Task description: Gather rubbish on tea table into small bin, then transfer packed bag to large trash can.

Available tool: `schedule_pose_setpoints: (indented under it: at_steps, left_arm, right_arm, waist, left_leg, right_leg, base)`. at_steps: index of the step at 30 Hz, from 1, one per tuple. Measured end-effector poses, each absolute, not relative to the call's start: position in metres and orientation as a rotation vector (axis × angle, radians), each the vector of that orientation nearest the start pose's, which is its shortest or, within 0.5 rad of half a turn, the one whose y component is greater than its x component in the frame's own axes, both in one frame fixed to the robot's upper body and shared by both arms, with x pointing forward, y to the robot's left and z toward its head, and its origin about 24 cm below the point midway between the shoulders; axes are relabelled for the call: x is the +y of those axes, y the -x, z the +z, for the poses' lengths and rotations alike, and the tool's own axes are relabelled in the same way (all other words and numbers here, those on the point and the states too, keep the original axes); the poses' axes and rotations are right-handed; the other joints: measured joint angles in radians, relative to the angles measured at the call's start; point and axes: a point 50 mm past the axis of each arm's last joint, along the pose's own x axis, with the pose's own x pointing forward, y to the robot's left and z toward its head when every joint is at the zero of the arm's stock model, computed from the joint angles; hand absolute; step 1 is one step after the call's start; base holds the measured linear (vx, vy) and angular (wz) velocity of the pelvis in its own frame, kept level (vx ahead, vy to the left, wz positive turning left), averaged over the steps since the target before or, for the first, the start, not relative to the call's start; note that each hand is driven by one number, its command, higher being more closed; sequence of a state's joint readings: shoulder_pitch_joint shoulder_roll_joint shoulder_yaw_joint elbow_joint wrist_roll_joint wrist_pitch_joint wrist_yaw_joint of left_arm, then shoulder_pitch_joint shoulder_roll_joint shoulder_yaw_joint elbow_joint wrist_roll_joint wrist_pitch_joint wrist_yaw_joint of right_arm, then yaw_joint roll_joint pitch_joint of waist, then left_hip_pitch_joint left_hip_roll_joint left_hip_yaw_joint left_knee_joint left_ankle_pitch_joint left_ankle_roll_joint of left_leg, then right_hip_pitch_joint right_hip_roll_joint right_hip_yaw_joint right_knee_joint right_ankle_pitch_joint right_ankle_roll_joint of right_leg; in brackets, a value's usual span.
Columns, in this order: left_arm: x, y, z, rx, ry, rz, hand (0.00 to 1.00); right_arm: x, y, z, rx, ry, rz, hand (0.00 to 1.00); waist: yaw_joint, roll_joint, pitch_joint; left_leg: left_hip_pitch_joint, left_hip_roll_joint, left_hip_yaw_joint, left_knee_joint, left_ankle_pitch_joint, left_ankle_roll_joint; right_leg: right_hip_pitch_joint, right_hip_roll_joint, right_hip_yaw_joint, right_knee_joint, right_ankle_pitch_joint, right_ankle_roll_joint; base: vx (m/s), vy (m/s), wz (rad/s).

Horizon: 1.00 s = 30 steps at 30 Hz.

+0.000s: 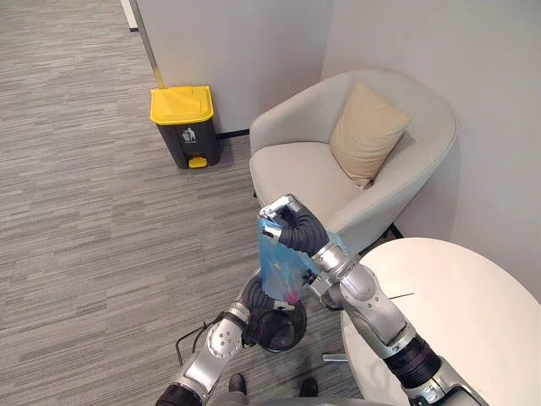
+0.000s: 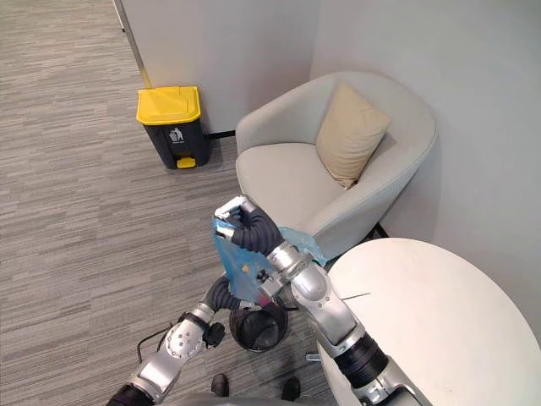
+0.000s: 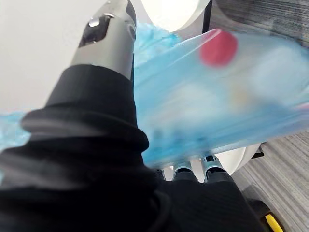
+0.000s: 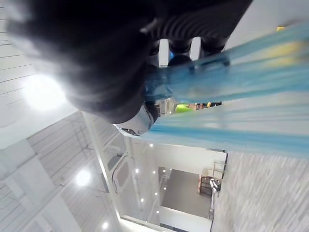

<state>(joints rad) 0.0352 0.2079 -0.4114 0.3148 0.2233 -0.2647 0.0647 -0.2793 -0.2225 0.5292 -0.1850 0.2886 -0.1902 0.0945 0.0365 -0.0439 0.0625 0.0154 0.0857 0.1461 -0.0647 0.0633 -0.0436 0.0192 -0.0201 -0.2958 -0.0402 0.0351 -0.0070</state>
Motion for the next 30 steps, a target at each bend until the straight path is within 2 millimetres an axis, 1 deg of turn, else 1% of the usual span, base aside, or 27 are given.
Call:
schedule_pose_setpoints:
  at_steps: [4, 10, 17, 24, 25, 28, 30]
  left_arm:
    - [0.105, -0.214, -0.03, 0.097, -0.409, -0.403, 0.0]
    - [0.107, -0.211, -0.039, 0.143, -0.438, -0.404, 0.0]
    - [0.1, -0.213, -0.039, 0.133, -0.452, -0.417, 0.0]
    - [0.089, -0.214, -0.037, 0.126, -0.435, -0.39, 0.0]
    - [0.088, -0.215, -0.036, 0.122, -0.431, -0.389, 1.0]
    - [0.083, -0.221, -0.031, 0.095, -0.432, -0.382, 1.0]
    - [0.08, -0.226, -0.026, 0.075, -0.425, -0.368, 1.0]
  right_arm:
    - [-0.039, -0.248, 0.151, -0.52, -0.092, 0.75, 1.0]
    - [-0.036, -0.247, 0.152, -0.524, -0.092, 0.764, 1.0]
    - [-0.027, -0.245, 0.158, -0.542, -0.102, 0.802, 1.0]
    - [0.001, -0.229, 0.154, -0.504, -0.2, 0.916, 1.0]
    - [0.003, -0.228, 0.155, -0.498, -0.219, 0.928, 1.0]
    - [0.011, -0.223, 0.157, -0.487, -0.284, 0.961, 1.0]
    - [0.018, -0.22, 0.16, -0.488, -0.294, 1.002, 1.0]
  waist:
    - [0.001, -0.005, -0.003]
    - [0.001, -0.005, -0.003]
    - [0.003, -0.005, -0.003]
    - [0.004, -0.005, -0.003]
    - [0.004, -0.005, -0.003]
    - [0.005, -0.005, -0.003]
    - [0.004, -0.005, -0.003]
  left_leg:
    - [0.0, 0.0, 0.001, -0.003, 0.0, 0.0]
    - [-0.002, 0.001, 0.001, -0.004, 0.0, 0.0]
    - [-0.005, 0.002, 0.002, -0.005, 0.0, -0.001]
    - [-0.008, 0.002, 0.002, -0.005, 0.0, -0.001]
    - [-0.008, 0.002, 0.001, -0.005, 0.0, -0.001]
    - [-0.007, 0.002, 0.001, -0.006, 0.0, -0.001]
    - [-0.005, 0.001, 0.001, -0.008, 0.0, -0.001]
  right_leg:
    - [-0.002, 0.0, 0.002, -0.001, 0.0, 0.001]
    - [-0.002, 0.001, 0.002, -0.009, 0.001, 0.0]
    - [-0.003, 0.001, 0.003, -0.014, 0.001, 0.0]
    - [-0.005, 0.001, 0.004, -0.015, 0.001, 0.0]
    - [-0.005, 0.001, 0.004, -0.015, 0.001, 0.0]
    - [-0.004, -0.001, 0.002, -0.015, 0.001, 0.0]
    - [-0.002, 0.0, 0.001, -0.015, 0.001, 0.0]
  base:
    - [0.0, 0.01, 0.0]
    - [0.0, 0.0, 0.0]
    - [0.0, 0.0, 0.0]
    - [0.0, 0.0, 0.0]
    - [0.0, 0.0, 0.0]
    - [0.0, 0.0, 0.0]
    - [0.0, 0.0, 0.0]
